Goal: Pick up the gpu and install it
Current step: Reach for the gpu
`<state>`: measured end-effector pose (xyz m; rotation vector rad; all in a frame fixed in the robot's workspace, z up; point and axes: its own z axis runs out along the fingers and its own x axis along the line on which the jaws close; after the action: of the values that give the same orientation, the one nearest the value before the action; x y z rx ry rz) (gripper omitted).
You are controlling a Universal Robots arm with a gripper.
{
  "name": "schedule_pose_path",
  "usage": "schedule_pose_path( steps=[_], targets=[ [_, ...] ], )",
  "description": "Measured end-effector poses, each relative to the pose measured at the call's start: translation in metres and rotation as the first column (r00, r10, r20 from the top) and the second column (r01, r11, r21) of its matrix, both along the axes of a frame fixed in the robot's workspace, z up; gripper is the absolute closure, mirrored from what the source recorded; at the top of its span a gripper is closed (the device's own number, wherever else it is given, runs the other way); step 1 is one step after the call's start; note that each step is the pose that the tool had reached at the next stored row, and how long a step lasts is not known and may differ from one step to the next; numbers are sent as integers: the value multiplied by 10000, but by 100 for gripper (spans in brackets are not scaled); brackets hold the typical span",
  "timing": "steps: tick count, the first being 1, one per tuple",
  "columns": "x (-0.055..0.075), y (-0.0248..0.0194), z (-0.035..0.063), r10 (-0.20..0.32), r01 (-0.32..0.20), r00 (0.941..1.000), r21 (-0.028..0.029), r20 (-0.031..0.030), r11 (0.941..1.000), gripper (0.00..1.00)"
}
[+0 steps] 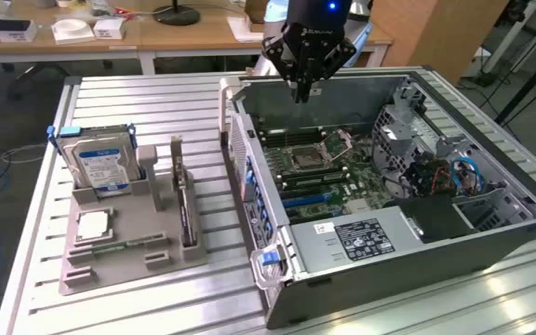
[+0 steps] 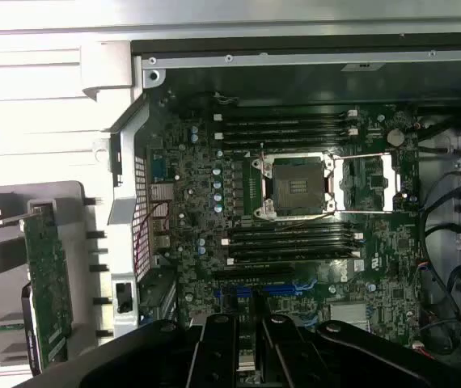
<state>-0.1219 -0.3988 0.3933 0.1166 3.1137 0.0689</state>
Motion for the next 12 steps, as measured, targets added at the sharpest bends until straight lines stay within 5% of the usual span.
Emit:
schedule_pose_path(
  steps=[12],
  targets=[
    [-8,0,-1,-1,1,10000,1,1,10000,80]
  ],
)
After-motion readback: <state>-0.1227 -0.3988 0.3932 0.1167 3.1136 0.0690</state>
